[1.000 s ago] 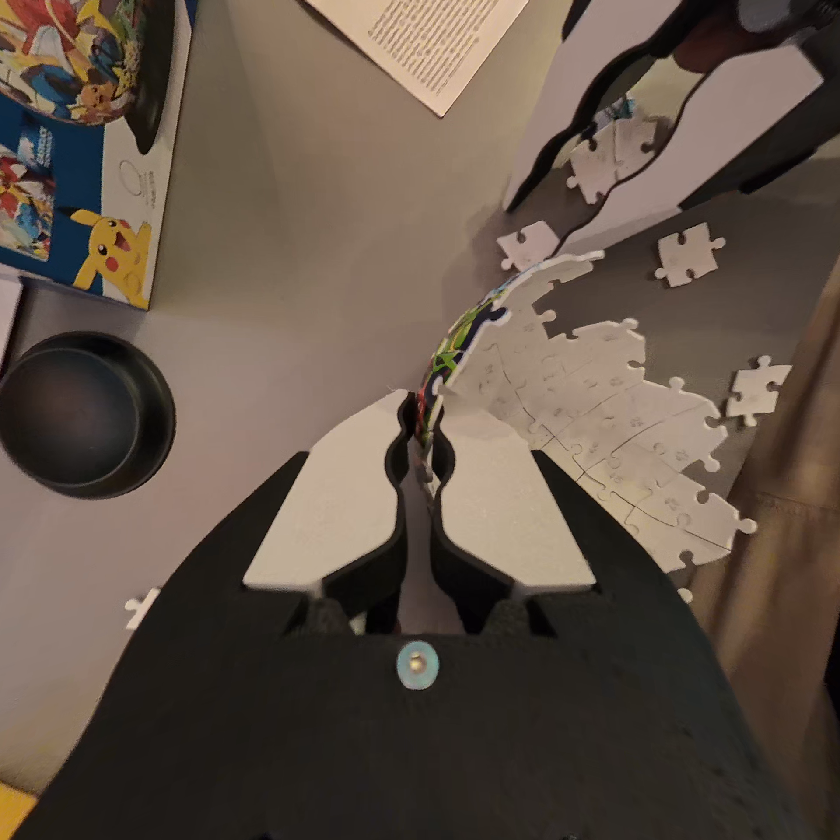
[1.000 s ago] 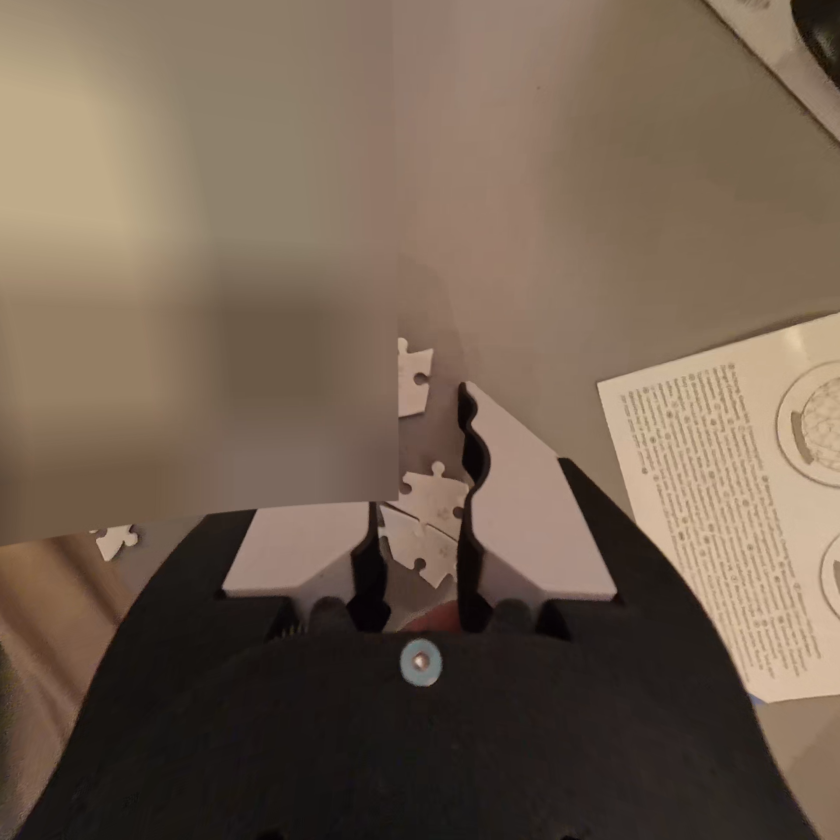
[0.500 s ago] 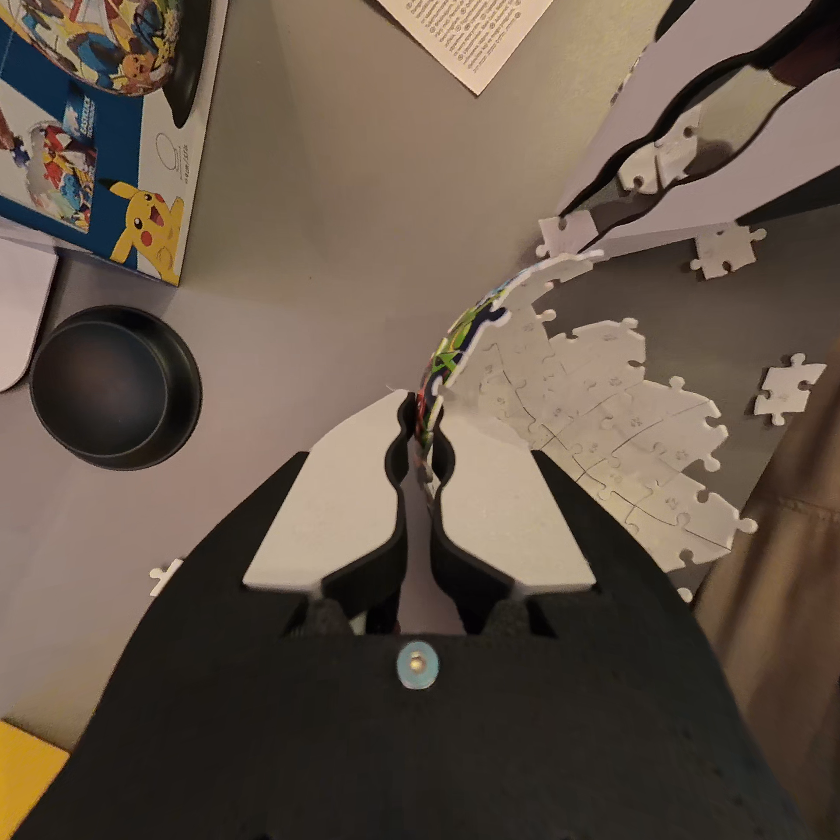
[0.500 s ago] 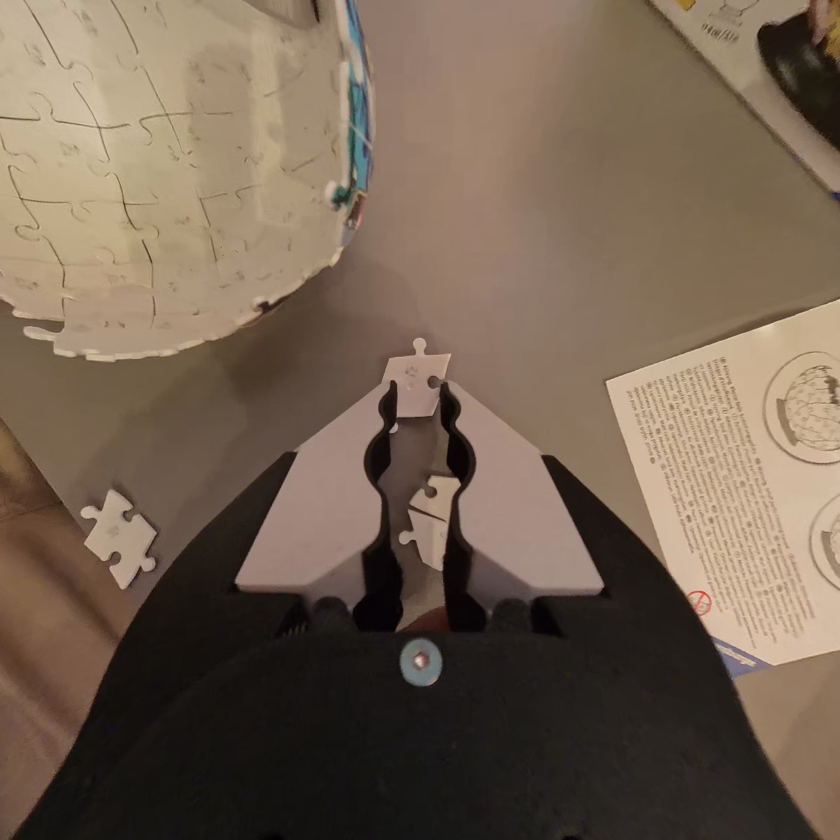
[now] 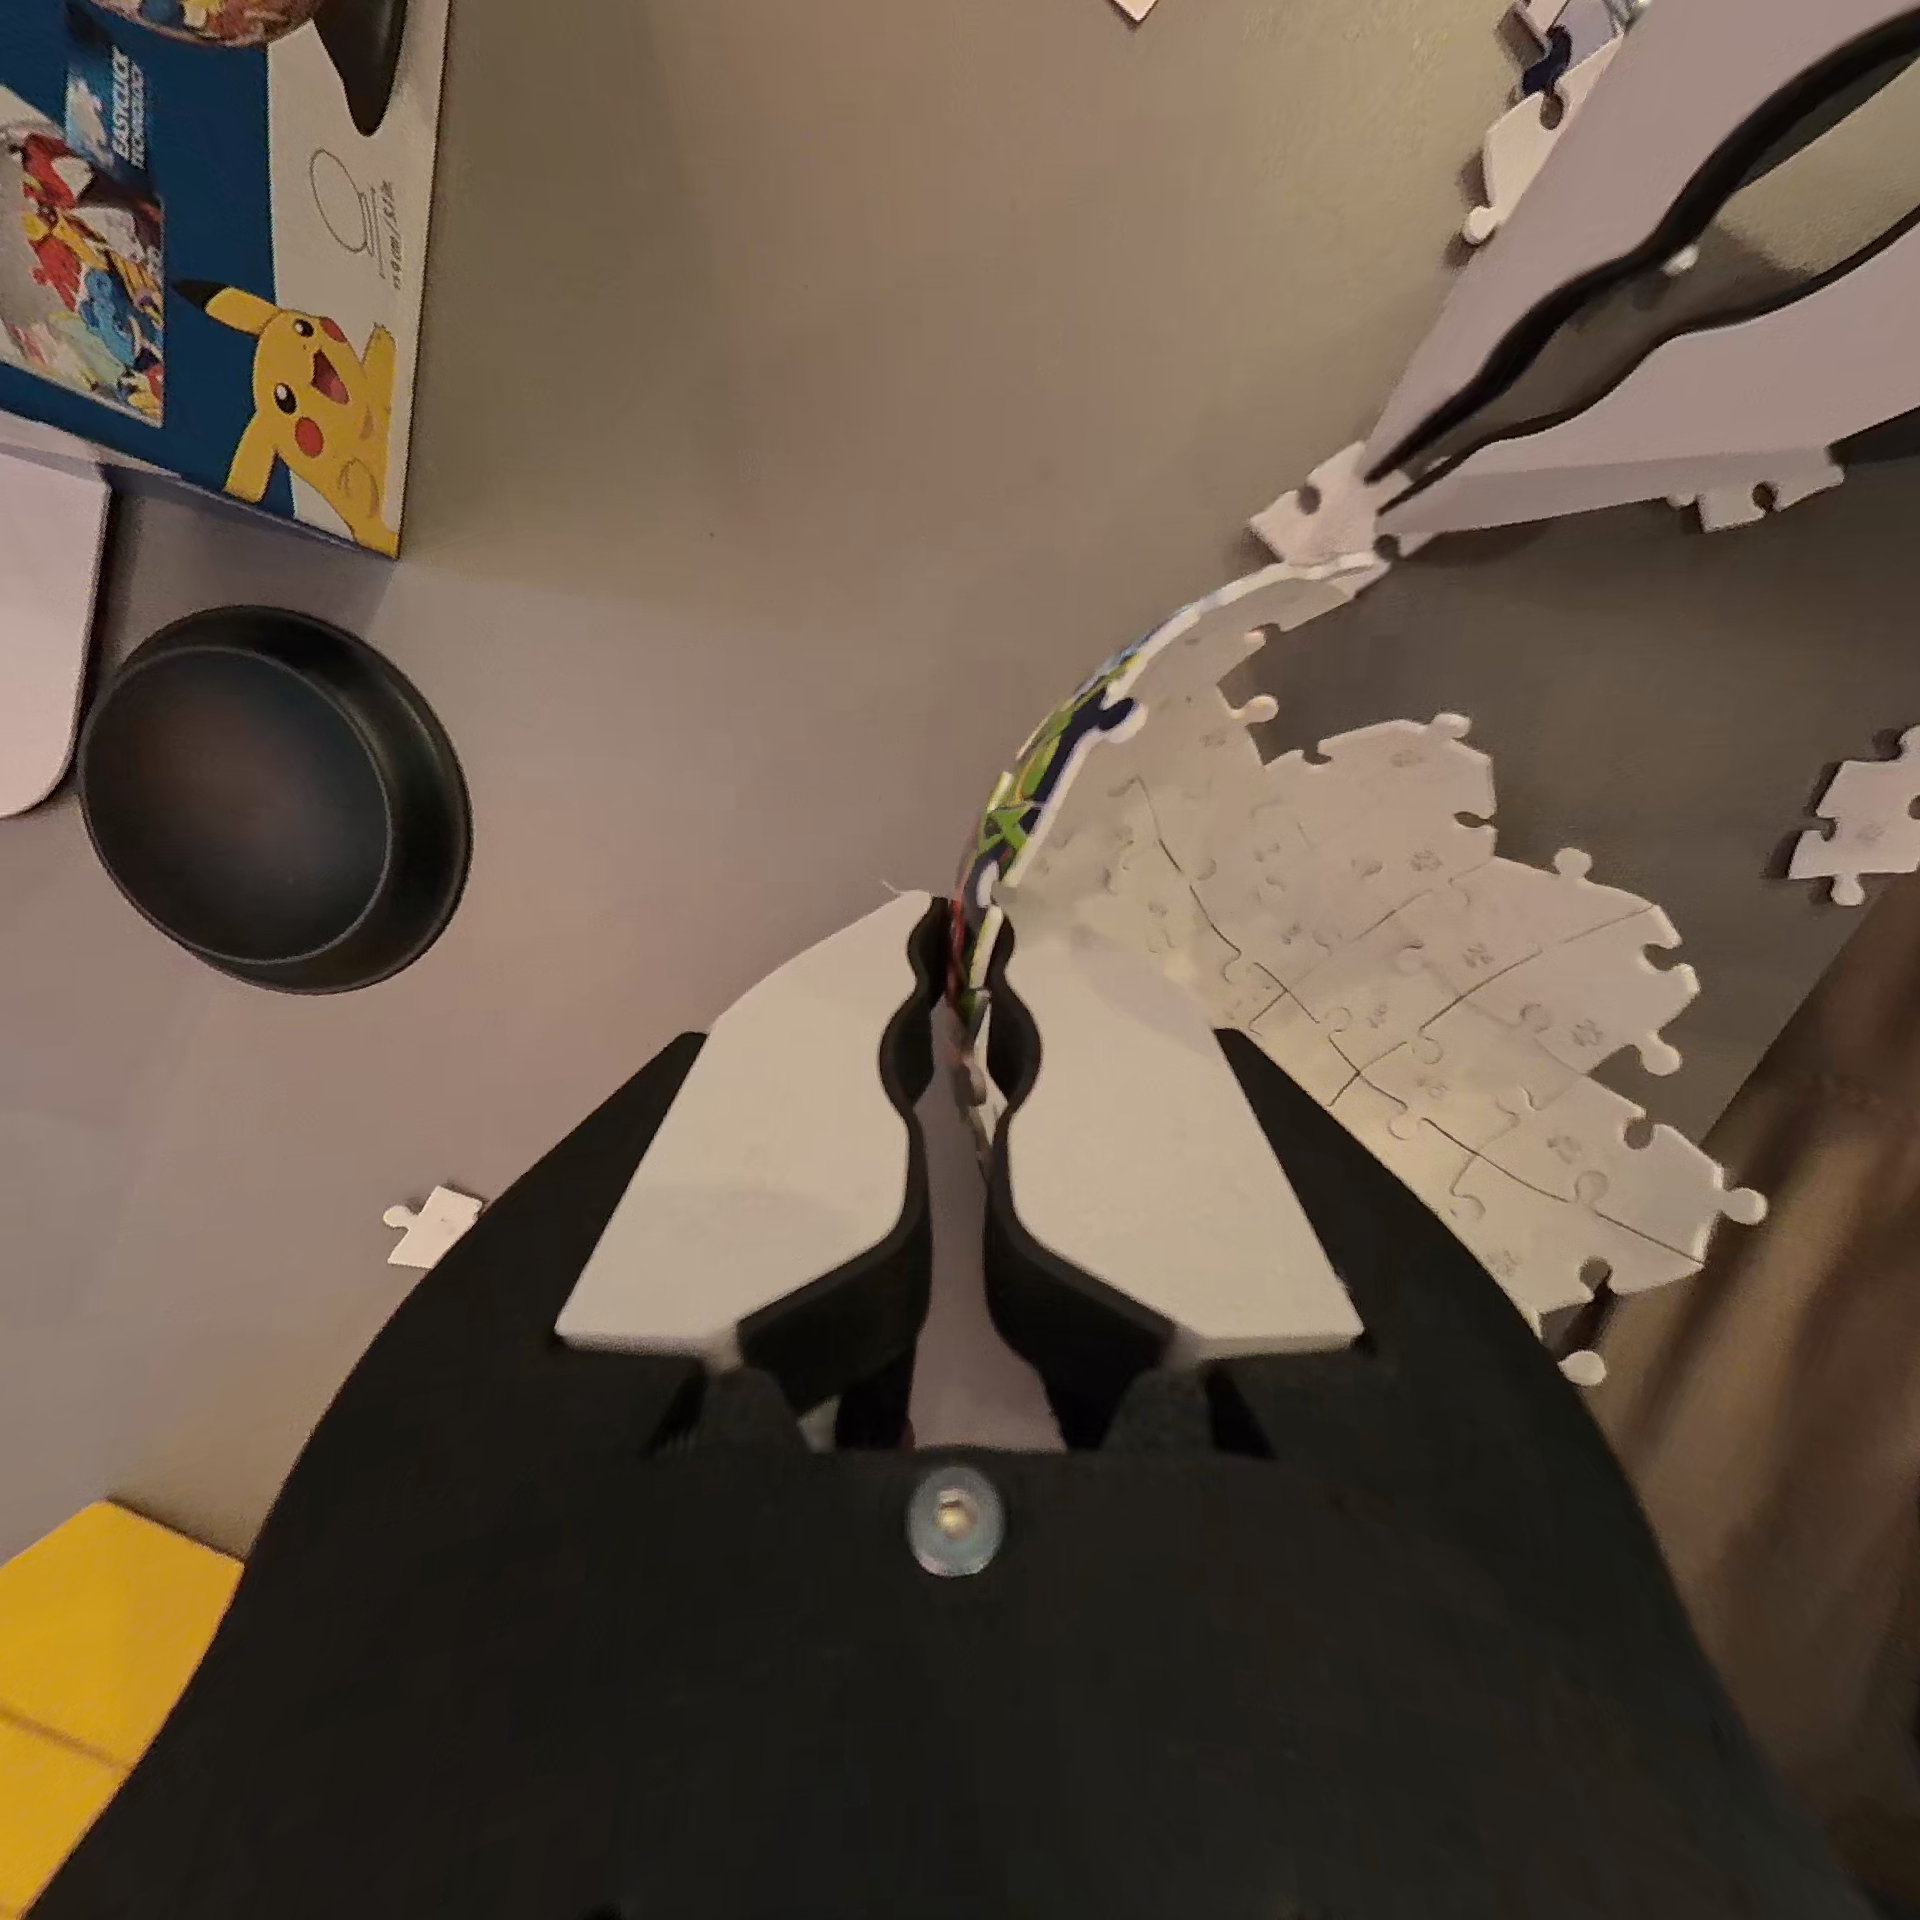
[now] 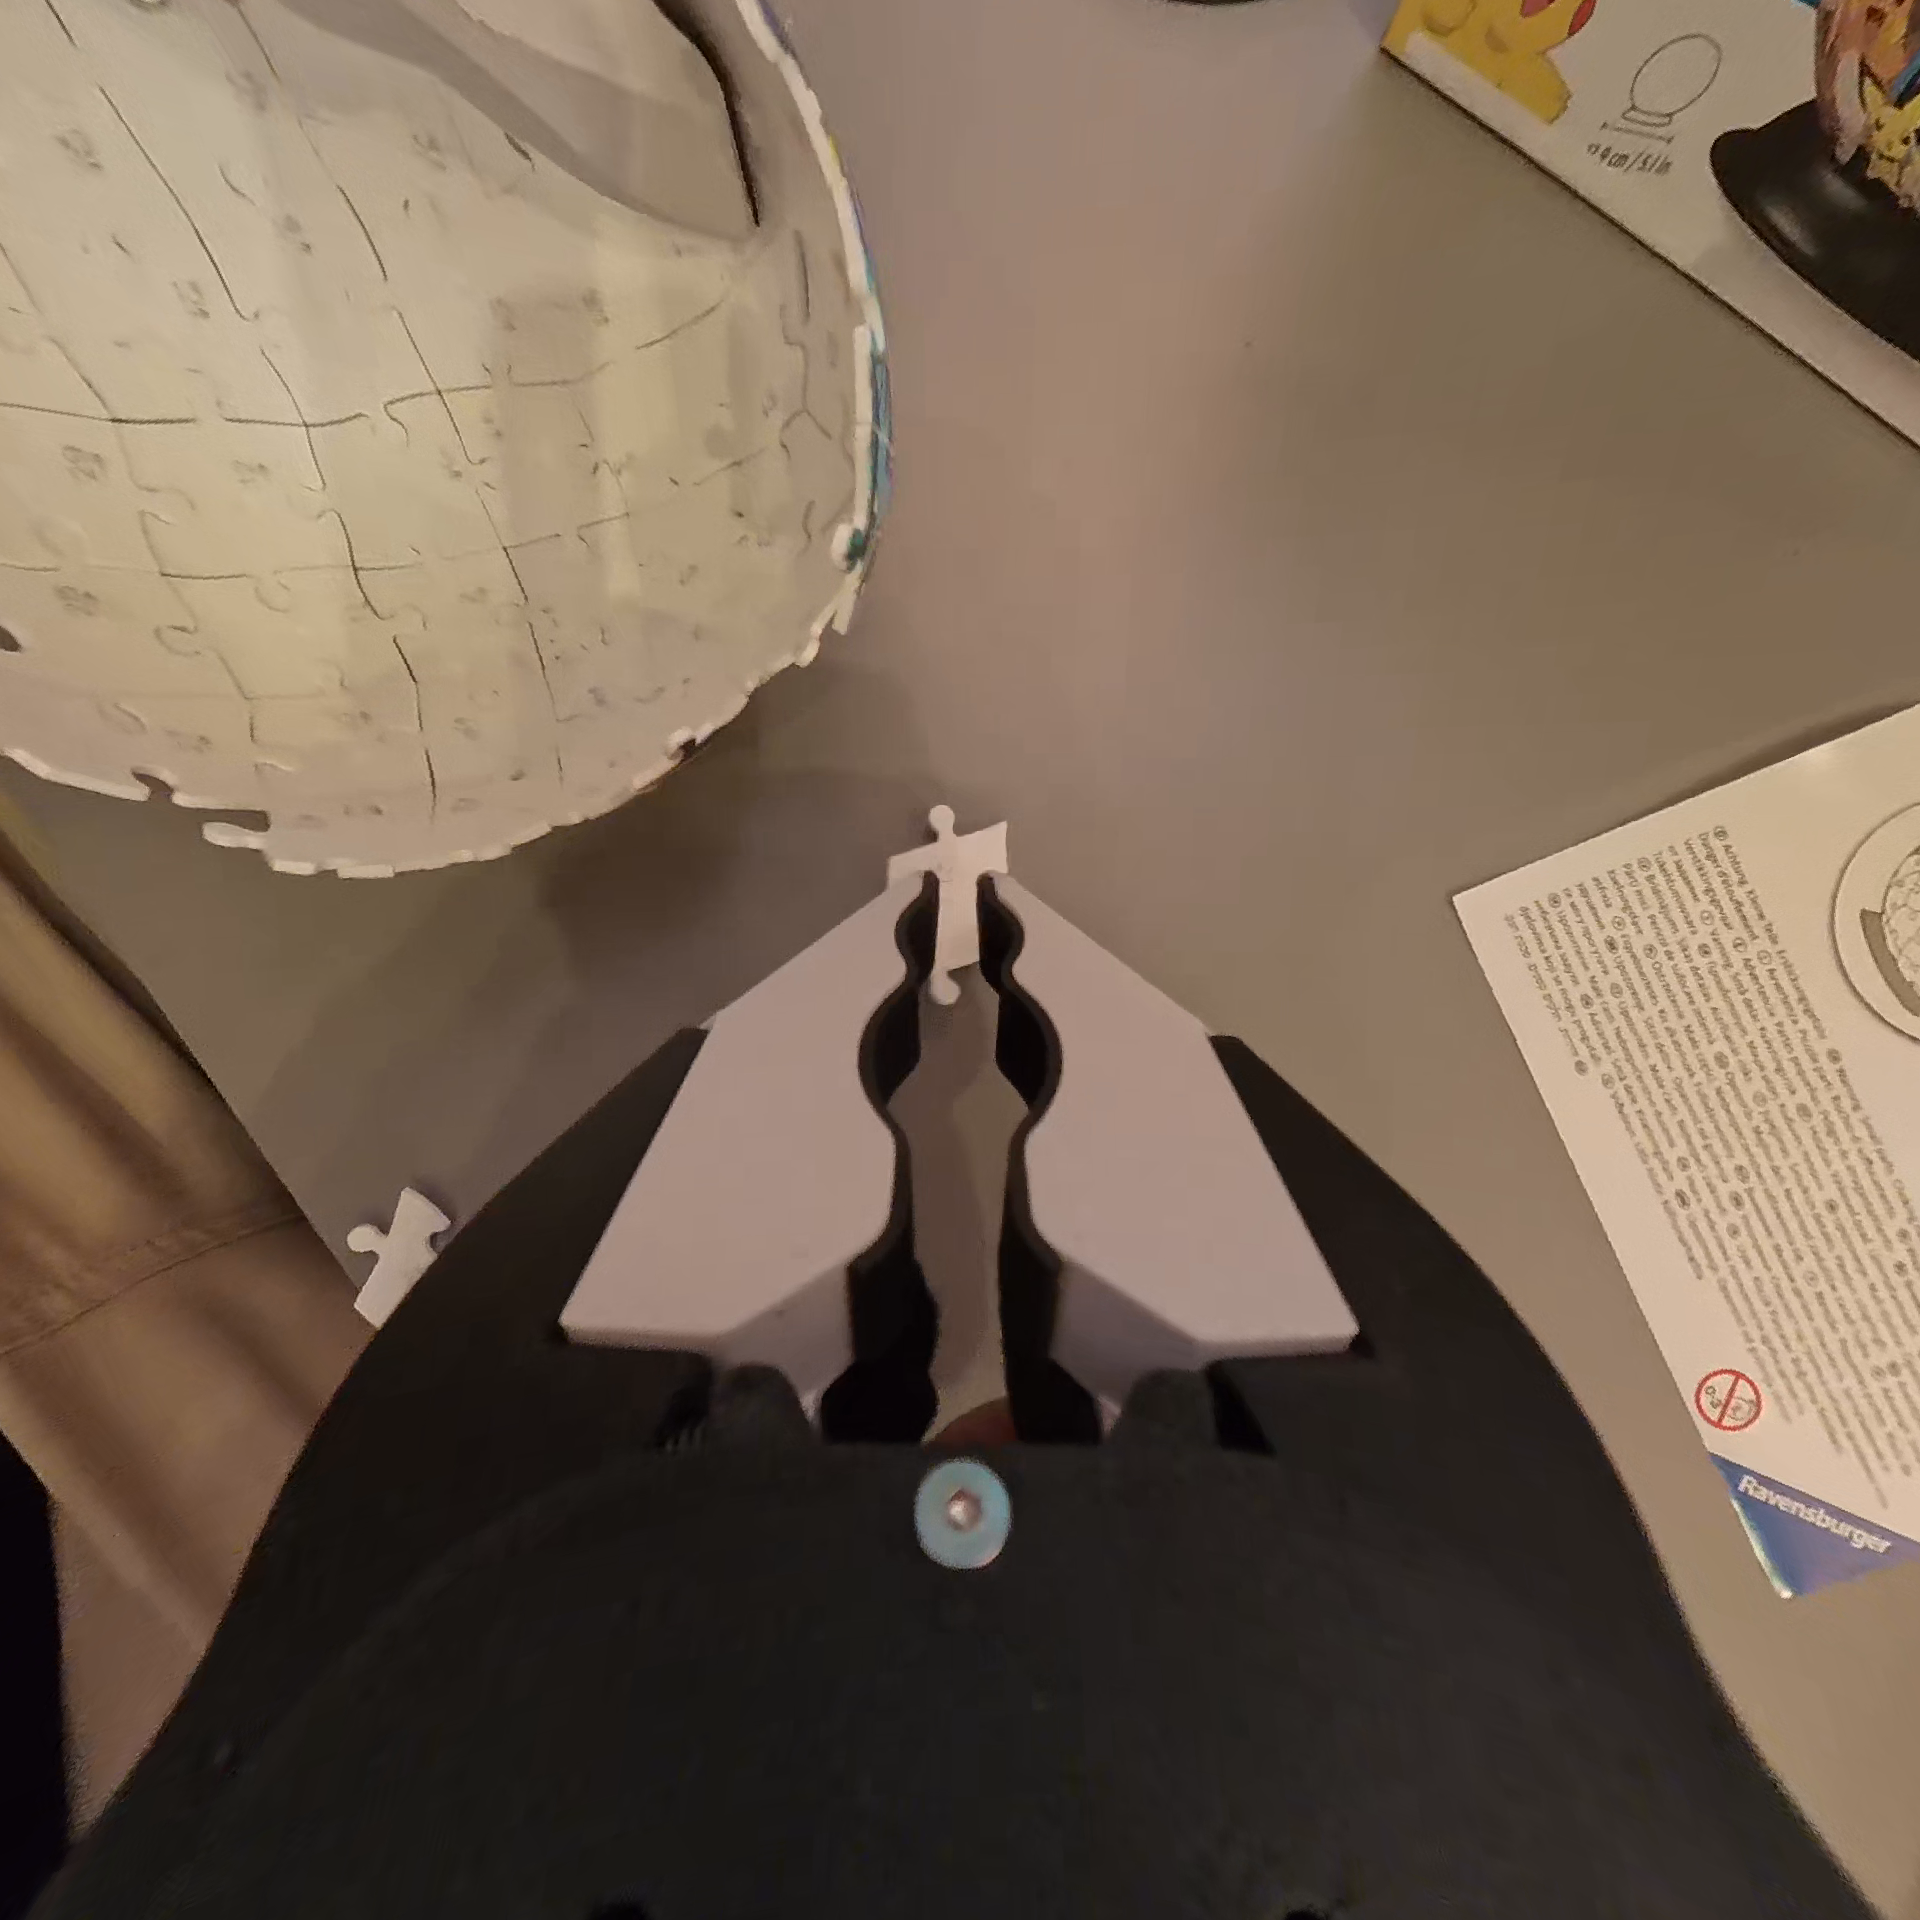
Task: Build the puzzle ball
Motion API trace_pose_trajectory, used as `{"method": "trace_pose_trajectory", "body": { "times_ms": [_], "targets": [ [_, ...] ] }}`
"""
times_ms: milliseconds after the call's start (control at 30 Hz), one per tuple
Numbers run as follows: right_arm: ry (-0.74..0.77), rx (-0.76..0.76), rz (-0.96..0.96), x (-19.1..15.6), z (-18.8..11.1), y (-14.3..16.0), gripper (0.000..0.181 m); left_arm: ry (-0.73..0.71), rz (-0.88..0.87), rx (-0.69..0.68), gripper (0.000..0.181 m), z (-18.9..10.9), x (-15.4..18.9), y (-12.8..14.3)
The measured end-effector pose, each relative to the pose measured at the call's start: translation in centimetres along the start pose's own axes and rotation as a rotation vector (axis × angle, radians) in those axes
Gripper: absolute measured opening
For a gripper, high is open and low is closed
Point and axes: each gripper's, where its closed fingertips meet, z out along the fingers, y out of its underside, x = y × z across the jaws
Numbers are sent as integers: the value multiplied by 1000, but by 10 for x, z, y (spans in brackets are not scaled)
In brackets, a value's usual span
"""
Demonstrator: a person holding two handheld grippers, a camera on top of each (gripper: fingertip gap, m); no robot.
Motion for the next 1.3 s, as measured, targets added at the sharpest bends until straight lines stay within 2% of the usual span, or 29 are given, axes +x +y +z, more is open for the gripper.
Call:
{"method": "trace_pose_trajectory", "body": {
  "times_ms": [67, 167, 300, 433, 567, 767, 1033, 1100, 1200, 1300],
  "targets": [
    [8, -22, -17, -1, 2, 3, 1, -2, -2, 0, 4, -1, 1, 0],
    [7, -42, -28, 5, 3, 3, 20, 0, -2, -2, 4, -1, 1, 1],
    [-10, -98, -100, 4, 11, 7, 25, 2, -8, -4, 4, 0, -1, 2],
    [-42, -85, -140, -4, 14, 6, 18, 0, -4, -4, 4, 1, -1, 2],
    [-52, -71, -93, -4, 15, 6, 0, -1, -4, -8, 4, 2, 0, 3],
    [-77, -52, -67, -10, 13, 6, 0, -1, -6, -10, 4, 2, 0, 4],
    [-59, 32, 14, -12, -7, -5, 0, 20, -8, -35, 5, 2, 5, 9],
    [-72, 76, 13, -13, -9, -14, 14, 23, -3, -44, 5, 3, 6, 11],
    [-136, 141, 17, -23, -13, -33, 19, 25, 0, -45, 5, 2, 8, 11],
    [-198, 169, 48, -29, -11, -48, 41, 22, 3, -48, 5, 2, 11, 12]
  ]
}}
